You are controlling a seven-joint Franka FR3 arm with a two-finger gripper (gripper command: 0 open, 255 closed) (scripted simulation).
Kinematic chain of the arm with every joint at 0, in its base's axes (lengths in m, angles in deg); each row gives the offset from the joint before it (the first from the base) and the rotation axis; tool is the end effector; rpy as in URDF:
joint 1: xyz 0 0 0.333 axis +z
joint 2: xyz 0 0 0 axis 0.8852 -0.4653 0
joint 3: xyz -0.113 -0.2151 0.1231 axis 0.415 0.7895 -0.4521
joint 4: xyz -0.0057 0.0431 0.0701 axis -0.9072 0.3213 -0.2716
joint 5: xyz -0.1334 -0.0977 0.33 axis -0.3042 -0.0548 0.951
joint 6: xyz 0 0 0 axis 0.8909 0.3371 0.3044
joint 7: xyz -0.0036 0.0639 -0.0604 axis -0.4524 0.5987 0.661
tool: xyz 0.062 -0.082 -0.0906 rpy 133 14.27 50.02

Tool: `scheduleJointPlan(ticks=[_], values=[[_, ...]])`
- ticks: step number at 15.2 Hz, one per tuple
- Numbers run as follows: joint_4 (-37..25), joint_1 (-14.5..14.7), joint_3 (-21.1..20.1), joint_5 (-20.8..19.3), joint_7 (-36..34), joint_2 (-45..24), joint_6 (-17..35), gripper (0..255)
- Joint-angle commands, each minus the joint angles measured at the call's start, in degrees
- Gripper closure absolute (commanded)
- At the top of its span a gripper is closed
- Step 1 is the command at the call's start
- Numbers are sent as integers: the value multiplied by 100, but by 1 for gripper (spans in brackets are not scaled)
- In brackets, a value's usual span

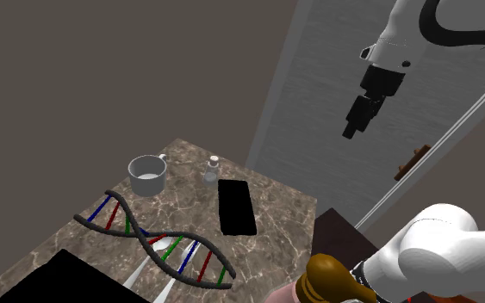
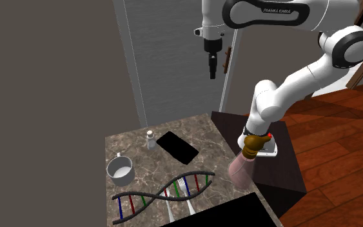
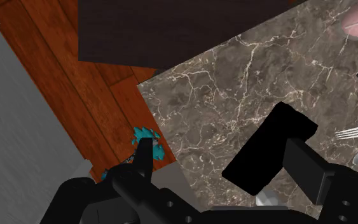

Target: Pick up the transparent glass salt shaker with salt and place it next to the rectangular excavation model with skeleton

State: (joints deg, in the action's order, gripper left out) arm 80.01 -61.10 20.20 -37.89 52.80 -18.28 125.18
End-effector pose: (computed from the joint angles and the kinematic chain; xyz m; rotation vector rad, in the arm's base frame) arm 0.2969 -0.0075 0.5315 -3.0872 -0.1476 0.1584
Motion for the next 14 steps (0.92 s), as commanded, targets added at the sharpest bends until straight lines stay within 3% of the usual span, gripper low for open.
scheduleJointPlan(ticks=[1, 14], values=[[0, 0, 0, 0, 0, 0, 0, 0], [169, 339, -892, 638, -977, -1712, 2232, 0]])
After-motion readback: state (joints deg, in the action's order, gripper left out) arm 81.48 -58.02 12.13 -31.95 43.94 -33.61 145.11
